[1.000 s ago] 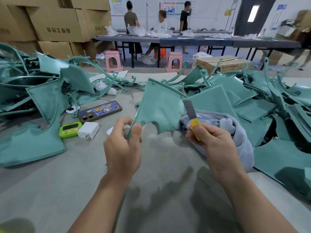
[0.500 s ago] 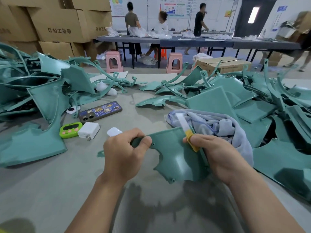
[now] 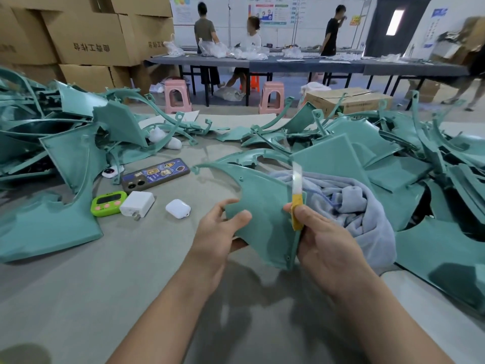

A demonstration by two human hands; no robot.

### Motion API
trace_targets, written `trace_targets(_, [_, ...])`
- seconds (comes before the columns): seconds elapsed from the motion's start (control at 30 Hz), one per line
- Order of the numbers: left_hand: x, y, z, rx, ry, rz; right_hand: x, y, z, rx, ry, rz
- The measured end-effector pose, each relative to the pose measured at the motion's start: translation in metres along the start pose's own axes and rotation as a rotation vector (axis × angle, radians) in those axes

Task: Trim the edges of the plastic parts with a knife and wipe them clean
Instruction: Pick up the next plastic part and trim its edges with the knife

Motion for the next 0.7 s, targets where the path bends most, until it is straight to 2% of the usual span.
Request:
trace_targets(0.1, [0.001,0.009,0.003,0.037,0.051,-0.071,-0.003,0.0,-0.001,0.029,-0.013,-0.103])
trace_targets(0.33, [-0.002,0.004,-0.003,0.098,0.027,-0.076,-0.001,-0.003,-0.007,0.087,-0.025,-0.264])
trace_targets(0.47, [-0.002,0.007,-0.001,0.145,0.075,-0.086,0.011,0.002,-0.003,0.11,-0.045,-0.195])
trace_targets(0.57, [-0.007,0.009,-0.003,0.176,0.072,-0.018,0.012,-0.003,-0.008,0.238,-0.113,-0.206])
trace_targets(0.63, [-0.015,0.015,-0.004,0.08,-0.035,0.04,0.012,-0.002,-0.008,0.234,-0.096,-0.218])
trace_targets(0.7, [-0.029,0.035,-0.01,-0.226,-0.226,0.196,0.012,-0.002,-0.004,0.167,-0.026,-0.183])
Point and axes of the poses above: each hand's wrist, its own z-axis towards the middle knuckle, its own y-axis out of the back of the hand, x = y × z, the point moved 10 cm from there along z, towards the middle knuckle, and after that the axes turned 14 degrees about y, right-handed, at the moved point
